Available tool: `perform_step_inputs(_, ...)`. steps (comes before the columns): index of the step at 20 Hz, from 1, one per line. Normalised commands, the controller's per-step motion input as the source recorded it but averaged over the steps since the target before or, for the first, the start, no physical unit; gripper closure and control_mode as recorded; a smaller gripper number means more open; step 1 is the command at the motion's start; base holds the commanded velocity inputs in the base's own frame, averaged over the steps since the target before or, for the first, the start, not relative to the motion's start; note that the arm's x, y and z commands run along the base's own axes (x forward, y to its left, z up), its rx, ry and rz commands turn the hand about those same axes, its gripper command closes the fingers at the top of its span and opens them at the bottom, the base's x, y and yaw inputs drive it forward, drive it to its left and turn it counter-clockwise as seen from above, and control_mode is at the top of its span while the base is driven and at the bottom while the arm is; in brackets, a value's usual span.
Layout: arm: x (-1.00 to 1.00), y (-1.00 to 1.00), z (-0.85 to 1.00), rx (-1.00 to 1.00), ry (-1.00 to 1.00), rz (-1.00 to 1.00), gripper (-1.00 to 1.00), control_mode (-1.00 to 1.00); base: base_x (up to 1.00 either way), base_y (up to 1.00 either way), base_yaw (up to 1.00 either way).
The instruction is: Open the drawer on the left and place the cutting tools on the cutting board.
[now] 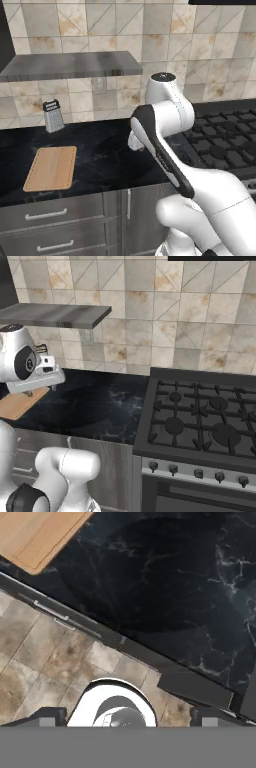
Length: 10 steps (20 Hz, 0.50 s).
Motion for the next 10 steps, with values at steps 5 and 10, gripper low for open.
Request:
perform_step_inputs(5,-0.33,1.00,-0.56,-0.17,-0.07,0.39,-1.00,-1.00,0.00,0.00,0.00)
perform_step_inputs(10,-0.10,1.00,-0.45,-0.19,-0.21,0.32,-1.00,-1.00,0.00,0.00,0.00)
